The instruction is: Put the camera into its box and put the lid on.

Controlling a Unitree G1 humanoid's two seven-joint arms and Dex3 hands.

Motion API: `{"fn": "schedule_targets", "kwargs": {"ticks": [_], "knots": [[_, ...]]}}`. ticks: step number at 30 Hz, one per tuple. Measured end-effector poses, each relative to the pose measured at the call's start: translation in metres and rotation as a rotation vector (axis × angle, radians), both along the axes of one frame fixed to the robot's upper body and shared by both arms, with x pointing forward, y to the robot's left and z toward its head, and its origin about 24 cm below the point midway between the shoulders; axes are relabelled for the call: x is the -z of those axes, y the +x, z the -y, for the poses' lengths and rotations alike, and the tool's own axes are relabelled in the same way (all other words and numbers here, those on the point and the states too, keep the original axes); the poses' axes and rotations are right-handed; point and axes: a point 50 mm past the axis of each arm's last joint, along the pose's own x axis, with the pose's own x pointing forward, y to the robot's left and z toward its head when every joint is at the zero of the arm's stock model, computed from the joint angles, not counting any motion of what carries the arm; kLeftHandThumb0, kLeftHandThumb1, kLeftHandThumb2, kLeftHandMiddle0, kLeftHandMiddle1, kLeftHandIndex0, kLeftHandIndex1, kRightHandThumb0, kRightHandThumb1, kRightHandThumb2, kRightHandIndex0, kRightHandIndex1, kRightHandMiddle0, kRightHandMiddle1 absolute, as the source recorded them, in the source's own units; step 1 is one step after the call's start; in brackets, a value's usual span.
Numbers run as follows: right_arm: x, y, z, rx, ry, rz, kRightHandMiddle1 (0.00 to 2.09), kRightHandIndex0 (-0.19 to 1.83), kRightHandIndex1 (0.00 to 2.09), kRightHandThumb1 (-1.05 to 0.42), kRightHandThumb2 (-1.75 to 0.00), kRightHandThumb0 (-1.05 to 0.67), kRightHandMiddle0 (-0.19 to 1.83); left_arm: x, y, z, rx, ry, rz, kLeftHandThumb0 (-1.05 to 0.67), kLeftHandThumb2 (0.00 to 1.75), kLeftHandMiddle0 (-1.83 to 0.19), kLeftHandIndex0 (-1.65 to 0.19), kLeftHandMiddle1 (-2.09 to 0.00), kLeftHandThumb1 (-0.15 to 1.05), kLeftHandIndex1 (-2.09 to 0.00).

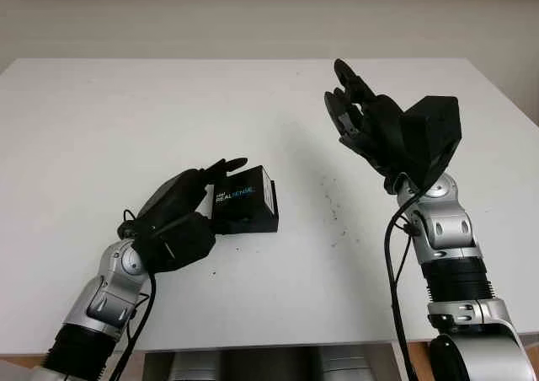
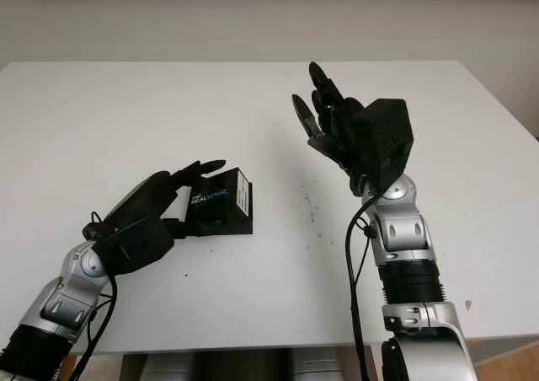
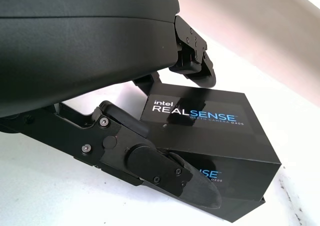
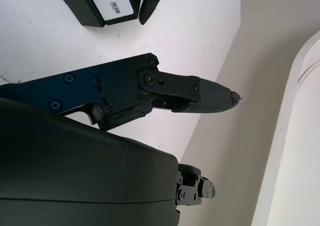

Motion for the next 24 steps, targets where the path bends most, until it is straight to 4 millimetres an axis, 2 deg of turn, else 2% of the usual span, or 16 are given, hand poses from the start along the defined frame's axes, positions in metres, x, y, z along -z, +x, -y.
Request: {"fn": "schedule_targets", "kwargs": {"ticks": [1, 3, 12, 14, 17, 20, 22, 24], "knots": [[0.0000, 0.0000, 0.0000, 0.000, -0.002, 0.000, 0.06, -0.08, 0.05, -1.05, -0.53, -0.65, -0.09, 0.0000, 0.0000, 0.0000, 0.000, -0.003, 0.002, -0.51, 0.06, -0.07, -0.17, -1.19, 0.93, -0.75], [0.0001, 0.0000, -0.0002, 0.001, -0.007, 0.000, 0.06, -0.08, 0.05, -1.05, -0.54, -0.65, -0.09, 0.0002, -0.0001, -0.0001, -0.001, -0.008, 0.005, -0.49, 0.05, -0.06, -0.11, -1.23, 0.94, -0.85], [-0.0015, -0.0003, -0.0011, -0.010, -0.008, 0.019, 0.05, -0.08, 0.05, -1.05, -0.54, -0.64, -0.09, 0.0010, -0.0003, -0.0008, -0.009, -0.009, 0.002, -0.48, 0.05, -0.04, -0.07, -1.28, 0.95, -0.99], [-0.0015, -0.0003, -0.0011, -0.010, -0.009, 0.019, 0.06, -0.08, 0.05, -1.05, -0.53, -0.65, -0.09, 0.0011, -0.0003, -0.0007, -0.009, -0.011, 0.002, -0.46, 0.05, -0.03, -0.04, -1.35, 0.95, -1.13], [-0.0015, -0.0003, -0.0010, -0.007, -0.009, 0.020, 0.06, -0.07, 0.06, -1.05, -0.54, -0.64, -0.08, 0.0014, -0.0003, 0.0002, -0.010, -0.017, 0.002, -0.33, 0.06, 0.03, 0.00, -1.70, 1.01, -1.53], [-0.0015, -0.0003, -0.0012, -0.007, -0.011, 0.020, 0.06, -0.08, 0.05, -1.05, -0.54, -0.64, -0.09, 0.0020, 0.0000, 0.0014, -0.023, -0.023, 0.005, -0.29, 0.12, 0.05, 0.02, -1.93, 1.04, -1.78], [-0.0013, -0.0003, -0.0017, -0.010, -0.015, 0.019, 0.06, -0.08, 0.05, -1.05, -0.55, -0.64, -0.09, 0.0024, 0.0002, 0.0026, -0.032, -0.025, 0.011, -0.28, 0.15, 0.07, 0.05, -2.01, 1.05, -1.87], [-0.0011, -0.0003, -0.0024, -0.013, -0.020, 0.018, 0.06, -0.08, 0.05, -1.05, -0.56, -0.65, -0.09, 0.0025, 0.0003, 0.0034, -0.039, -0.028, 0.017, -0.27, 0.18, 0.08, 0.07, -2.02, 1.05, -1.87]]}}
